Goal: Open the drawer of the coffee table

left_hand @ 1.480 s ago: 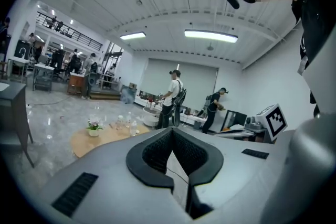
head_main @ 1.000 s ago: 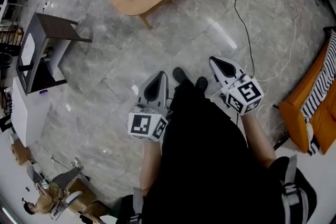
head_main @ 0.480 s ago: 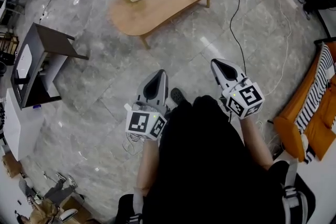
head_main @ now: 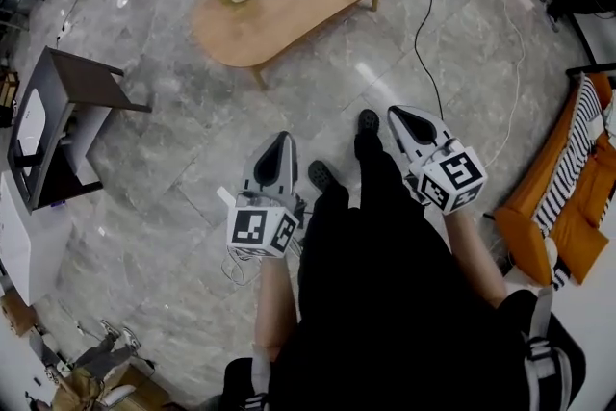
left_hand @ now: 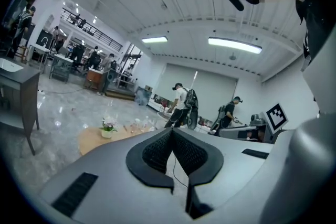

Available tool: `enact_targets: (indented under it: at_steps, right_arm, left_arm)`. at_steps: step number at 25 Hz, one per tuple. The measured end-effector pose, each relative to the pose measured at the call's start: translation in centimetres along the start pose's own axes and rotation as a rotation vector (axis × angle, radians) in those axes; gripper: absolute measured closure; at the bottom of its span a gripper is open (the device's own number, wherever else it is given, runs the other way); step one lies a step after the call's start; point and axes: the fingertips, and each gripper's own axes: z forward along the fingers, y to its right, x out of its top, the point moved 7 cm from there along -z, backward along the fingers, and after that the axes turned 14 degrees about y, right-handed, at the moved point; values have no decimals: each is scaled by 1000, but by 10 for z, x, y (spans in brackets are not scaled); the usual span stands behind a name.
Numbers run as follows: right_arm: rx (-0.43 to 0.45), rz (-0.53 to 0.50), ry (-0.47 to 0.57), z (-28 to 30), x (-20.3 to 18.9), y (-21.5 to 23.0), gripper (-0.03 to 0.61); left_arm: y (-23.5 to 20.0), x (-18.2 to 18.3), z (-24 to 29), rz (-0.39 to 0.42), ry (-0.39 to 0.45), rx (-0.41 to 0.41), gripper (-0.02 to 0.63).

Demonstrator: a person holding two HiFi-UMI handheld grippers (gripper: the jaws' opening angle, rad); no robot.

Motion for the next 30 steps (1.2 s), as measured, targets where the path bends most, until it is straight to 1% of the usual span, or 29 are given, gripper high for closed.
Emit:
enact_targets:
  at_steps: [2, 4, 6, 8, 12, 17, 21, 25, 27, 30]
  right_arm:
    - [10, -8, -8, 9, 4, 9, 566]
    - [24, -11, -16, 18, 6, 17, 566]
    - [40, -13, -19, 29, 8, 22, 566]
    - [50, -9, -20, 39, 10, 29, 566]
    - [59, 15, -27, 66, 6, 49, 566]
    - [95, 47, -59, 100, -21, 90, 567]
    - [135, 37, -68, 142, -59, 131, 566]
    - [170, 5, -48, 193, -114, 171, 567]
    - [190, -28, -29, 218, -147, 188, 566]
    - [219, -84, -2, 249, -200, 208, 566]
  left_arm:
    - [-8, 1, 2, 16, 2, 24, 600]
    - [-17, 2, 2, 25, 9, 66, 600]
    - [-24, 3, 3, 18, 15, 107, 601]
    - [-28, 1, 8, 10, 4, 130, 600]
    - [-33, -11, 32, 6, -50, 122, 601]
    - [-37, -40, 82, 12, -100, 100, 600]
    - [-57, -83, 129, 25, -99, 101, 600]
    - [-89, -146, 171, 53, -87, 91, 600]
    - [-111, -186, 189, 84, -91, 75, 600]
    - [-152, -248, 208, 166, -117, 62, 600]
